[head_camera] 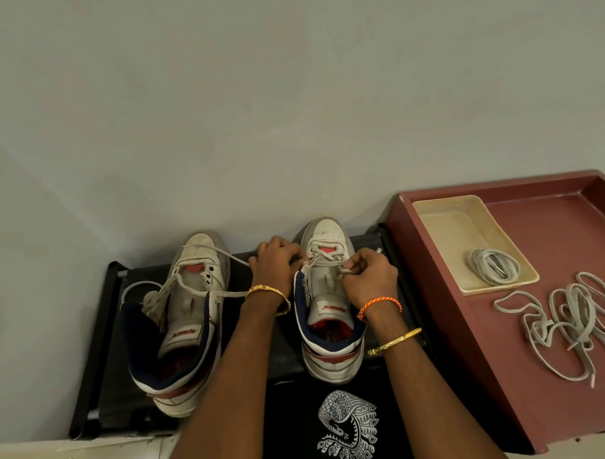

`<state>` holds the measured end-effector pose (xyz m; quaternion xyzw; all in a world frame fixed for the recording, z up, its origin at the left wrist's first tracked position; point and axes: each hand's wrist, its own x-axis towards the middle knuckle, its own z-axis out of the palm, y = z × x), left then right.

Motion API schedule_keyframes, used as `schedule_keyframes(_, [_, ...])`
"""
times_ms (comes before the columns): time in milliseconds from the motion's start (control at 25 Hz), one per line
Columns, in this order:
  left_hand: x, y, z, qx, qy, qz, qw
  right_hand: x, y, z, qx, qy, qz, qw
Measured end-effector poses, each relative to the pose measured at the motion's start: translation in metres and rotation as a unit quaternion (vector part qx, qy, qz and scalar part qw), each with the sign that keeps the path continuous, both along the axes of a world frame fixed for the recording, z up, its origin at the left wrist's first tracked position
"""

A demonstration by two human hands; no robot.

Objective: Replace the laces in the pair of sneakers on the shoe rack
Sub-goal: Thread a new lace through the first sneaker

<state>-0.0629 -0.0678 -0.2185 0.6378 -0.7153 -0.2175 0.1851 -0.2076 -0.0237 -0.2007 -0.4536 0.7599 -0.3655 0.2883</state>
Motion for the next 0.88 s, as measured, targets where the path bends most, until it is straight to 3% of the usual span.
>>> schedule_keyframes(120, [0.006,0.001,0.009,-0.065,-0.067,0.071,0.993,-0.001,0.001,0.001,-0.002,0.002,-0.034,0.999])
schedule_keyframes(240, [0.025,0.004,0.031,-0.103,-0.085,0.216,0.967,-0.002,0.001,0.002,0.012,0.004,-0.052,0.999])
schedule_keyframes(400, [0.063,0.011,0.061,-0.164,-0.013,0.462,0.872,-0.004,0.000,0.003,0.028,-0.005,-0.050,0.998])
schedule_keyframes(520, [0.069,0.013,0.064,-0.177,0.047,0.523,0.832,-0.005,-0.001,0.005,0.036,-0.017,-0.044,0.998])
schedule_keyframes(600, [0.059,0.013,0.064,-0.185,0.051,0.468,0.863,-0.005,-0.001,0.005,0.037,-0.025,-0.035,0.998])
schedule_keyframes(680, [0.041,0.011,0.059,-0.201,0.006,0.305,0.931,-0.005,-0.001,0.004,0.037,-0.029,-0.030,0.998])
schedule_keyframes(760, [0.020,0.008,0.049,-0.147,-0.075,0.117,0.979,-0.004,-0.002,0.003,0.039,-0.030,-0.026,0.998])
schedule_keyframes(880, [-0.005,0.003,0.026,-0.008,-0.118,-0.003,0.993,-0.005,-0.003,0.001,0.042,-0.033,-0.023,0.998])
